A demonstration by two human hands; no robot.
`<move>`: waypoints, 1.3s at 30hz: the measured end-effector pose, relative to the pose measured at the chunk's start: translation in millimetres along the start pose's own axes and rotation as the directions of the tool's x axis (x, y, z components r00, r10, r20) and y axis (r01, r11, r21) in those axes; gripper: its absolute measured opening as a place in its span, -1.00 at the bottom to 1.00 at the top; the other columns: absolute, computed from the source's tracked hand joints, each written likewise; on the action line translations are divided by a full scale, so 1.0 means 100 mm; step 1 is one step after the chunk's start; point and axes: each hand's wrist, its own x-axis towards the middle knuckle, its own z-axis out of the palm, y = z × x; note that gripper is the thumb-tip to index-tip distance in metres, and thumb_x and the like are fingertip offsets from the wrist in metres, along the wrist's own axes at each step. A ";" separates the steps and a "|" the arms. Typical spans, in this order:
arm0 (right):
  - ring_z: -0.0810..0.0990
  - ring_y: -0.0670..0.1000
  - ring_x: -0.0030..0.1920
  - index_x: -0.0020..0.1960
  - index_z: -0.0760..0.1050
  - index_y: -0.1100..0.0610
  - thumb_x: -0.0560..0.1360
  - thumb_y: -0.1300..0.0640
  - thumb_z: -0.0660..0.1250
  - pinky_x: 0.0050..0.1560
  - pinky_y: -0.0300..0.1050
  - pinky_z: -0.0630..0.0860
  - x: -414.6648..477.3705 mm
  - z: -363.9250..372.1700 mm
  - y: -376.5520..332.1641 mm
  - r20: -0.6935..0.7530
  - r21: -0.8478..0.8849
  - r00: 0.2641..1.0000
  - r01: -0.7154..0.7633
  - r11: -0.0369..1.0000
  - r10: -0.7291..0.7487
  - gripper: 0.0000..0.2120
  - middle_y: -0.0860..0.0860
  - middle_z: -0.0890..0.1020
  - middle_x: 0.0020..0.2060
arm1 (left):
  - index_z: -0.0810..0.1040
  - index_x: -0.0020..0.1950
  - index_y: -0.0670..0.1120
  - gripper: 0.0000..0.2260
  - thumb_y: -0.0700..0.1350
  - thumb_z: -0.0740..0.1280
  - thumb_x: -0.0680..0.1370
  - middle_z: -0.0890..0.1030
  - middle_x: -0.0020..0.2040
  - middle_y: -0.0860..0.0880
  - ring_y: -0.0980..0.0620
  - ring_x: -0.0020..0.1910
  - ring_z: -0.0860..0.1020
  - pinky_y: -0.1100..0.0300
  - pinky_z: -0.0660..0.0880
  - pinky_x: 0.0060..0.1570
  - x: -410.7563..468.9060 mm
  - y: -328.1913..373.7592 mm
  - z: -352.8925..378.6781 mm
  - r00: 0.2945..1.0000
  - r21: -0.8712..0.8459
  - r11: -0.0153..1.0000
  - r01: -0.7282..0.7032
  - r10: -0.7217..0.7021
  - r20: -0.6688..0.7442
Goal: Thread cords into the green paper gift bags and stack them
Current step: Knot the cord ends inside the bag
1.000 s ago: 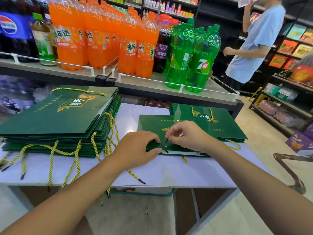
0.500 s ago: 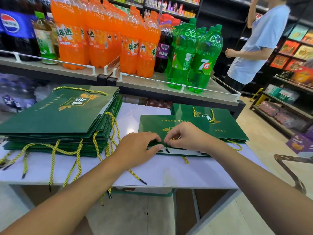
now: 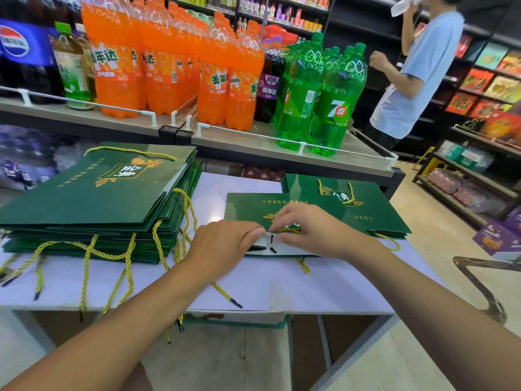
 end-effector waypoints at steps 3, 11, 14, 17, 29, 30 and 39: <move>0.46 -0.09 0.26 0.35 0.56 -0.16 0.58 -0.17 0.36 0.28 -0.01 0.41 -0.09 0.03 -0.07 -0.140 -0.127 0.990 -0.042 0.991 0.024 -0.65 -0.16 0.54 0.21 | 0.51 -0.03 0.11 -0.65 0.23 0.02 0.70 0.46 -0.35 0.10 -0.02 -0.22 0.47 0.09 0.43 -0.21 0.01 -0.01 0.01 1.000 -0.027 1.000 0.005 -0.006 -0.016; 0.36 -0.08 -0.49 -0.27 0.63 -0.02 0.57 -0.07 0.33 -0.38 -0.11 0.32 -0.34 0.46 -0.41 -0.304 0.347 0.817 -0.384 0.856 0.490 -0.72 -0.10 0.42 -0.58 | 0.59 0.15 0.21 -0.63 0.26 0.01 0.69 0.60 -0.22 0.14 -0.05 -0.14 0.57 0.06 0.50 -0.15 0.01 -0.04 0.04 0.998 -0.080 0.997 -0.010 0.005 -0.065; 0.26 -0.09 -0.53 -0.36 0.60 0.03 0.57 -0.06 0.39 -0.37 -0.13 0.21 -0.20 0.54 -0.45 -0.223 0.547 0.790 -0.384 0.744 0.572 -0.65 -0.11 0.33 -0.63 | 0.59 0.18 0.26 -0.60 0.30 -0.02 0.68 0.65 -0.15 0.15 -0.04 -0.10 0.59 0.07 0.49 -0.15 0.01 -0.05 0.06 0.997 -0.085 0.996 -0.016 0.010 -0.070; 0.25 -0.09 -0.56 -0.44 0.53 0.08 0.55 -0.02 0.43 -0.40 -0.17 0.20 -0.10 0.60 -0.47 -0.162 0.710 0.741 -0.372 0.598 0.652 -0.59 -0.12 0.30 -0.63 | 0.55 0.22 0.32 -0.56 0.33 -0.07 0.62 0.68 -0.05 0.20 0.00 -0.06 0.60 0.09 0.47 -0.16 0.00 -0.05 0.04 0.997 -0.091 0.995 -0.041 0.035 -0.071; 0.50 -0.04 -0.58 -0.20 0.64 0.18 0.60 0.05 0.34 -0.46 -0.17 0.37 -0.13 0.53 -0.44 -0.231 0.547 0.794 -0.371 0.750 0.562 -0.73 0.02 0.47 -0.58 | 0.62 0.19 0.24 -0.63 0.20 0.03 0.64 0.72 -0.08 0.14 -0.10 -0.19 0.67 0.07 0.52 -0.34 0.02 -0.03 0.12 0.962 0.072 0.988 -0.137 0.150 -0.228; 0.51 -0.04 -0.57 -0.19 0.64 0.16 0.60 0.06 0.32 -0.46 -0.17 0.36 -0.14 0.52 -0.45 -0.233 0.530 0.802 -0.370 0.763 0.551 -0.73 0.03 0.49 -0.57 | 0.63 0.18 0.22 -0.65 0.18 0.06 0.64 0.72 -0.10 0.14 -0.11 -0.22 0.66 0.08 0.51 -0.37 0.02 -0.03 0.13 0.955 0.081 0.987 -0.140 0.156 -0.251; 0.50 -0.07 -0.54 -0.34 0.58 0.21 0.52 0.11 0.33 -0.38 -0.20 0.43 -0.20 0.49 -0.50 -0.191 0.530 0.778 -0.432 0.730 0.599 -0.70 0.04 0.59 -0.57 | 0.62 0.15 0.21 -0.62 0.17 0.02 0.63 0.72 -0.10 0.14 -0.11 -0.22 0.68 0.07 0.54 -0.39 0.00 -0.02 0.11 0.945 0.097 0.988 -0.117 0.141 -0.296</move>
